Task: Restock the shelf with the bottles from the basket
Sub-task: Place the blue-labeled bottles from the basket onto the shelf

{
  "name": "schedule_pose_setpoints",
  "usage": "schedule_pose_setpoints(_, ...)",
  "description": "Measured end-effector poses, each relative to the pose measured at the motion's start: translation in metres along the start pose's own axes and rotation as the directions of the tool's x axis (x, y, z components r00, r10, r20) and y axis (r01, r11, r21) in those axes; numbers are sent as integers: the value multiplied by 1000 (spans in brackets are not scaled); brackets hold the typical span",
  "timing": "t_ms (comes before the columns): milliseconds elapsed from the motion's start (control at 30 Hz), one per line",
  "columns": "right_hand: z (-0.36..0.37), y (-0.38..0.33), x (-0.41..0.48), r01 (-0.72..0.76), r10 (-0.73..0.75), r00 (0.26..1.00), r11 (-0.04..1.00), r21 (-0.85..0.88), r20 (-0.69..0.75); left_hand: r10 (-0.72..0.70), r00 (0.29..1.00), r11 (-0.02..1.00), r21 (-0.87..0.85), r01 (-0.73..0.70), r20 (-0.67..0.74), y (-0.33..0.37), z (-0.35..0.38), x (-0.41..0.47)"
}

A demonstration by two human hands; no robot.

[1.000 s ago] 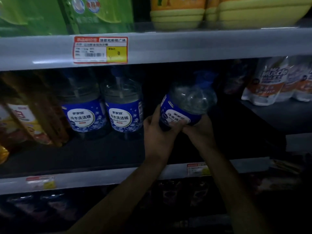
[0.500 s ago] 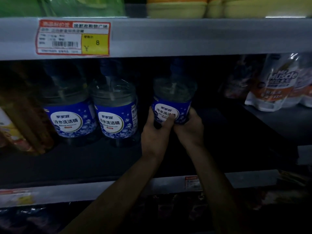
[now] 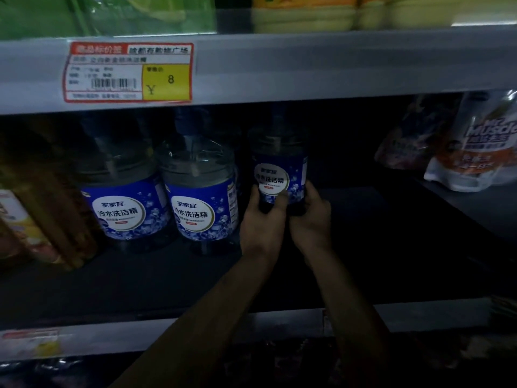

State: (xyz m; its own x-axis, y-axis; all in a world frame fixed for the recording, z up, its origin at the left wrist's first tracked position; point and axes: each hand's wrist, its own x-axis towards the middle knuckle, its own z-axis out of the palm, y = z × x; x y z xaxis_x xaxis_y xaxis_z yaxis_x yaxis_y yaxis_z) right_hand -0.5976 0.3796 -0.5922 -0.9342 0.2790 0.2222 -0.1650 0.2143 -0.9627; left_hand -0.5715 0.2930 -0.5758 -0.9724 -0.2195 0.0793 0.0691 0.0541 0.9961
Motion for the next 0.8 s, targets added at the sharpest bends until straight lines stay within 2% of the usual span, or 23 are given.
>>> schedule_pose_setpoints(300, 1, 0, -3, -8, 8, 1000, 999, -32, 11, -40, 999, 999, -33, 40, -3, 7, -4, -4)
schedule_pose_setpoints(533, -22, -12, -29, 14, 3, 998, 969, -248, 69, -44, 999, 993, 114, 41, 28, 14, -20, -36)
schedule_pose_setpoints(633, -46, -18, -49, 91, -33, 991, 883, -460, 132, 33, 996, 970, 237, -53, 87, 18, -29, -57)
schedule_pose_setpoints(733, -68, -28, -70, 124, -30, 989, 703, -700, 146, 77, 979, 904, 401, -149, 189, 29, -41, -80)
schedule_pose_setpoints(800, -78, -38, -85, 140, -37, 988, 604, -784, 149, 81, 965, 865, 464, -192, 249, 36, -52, -93)
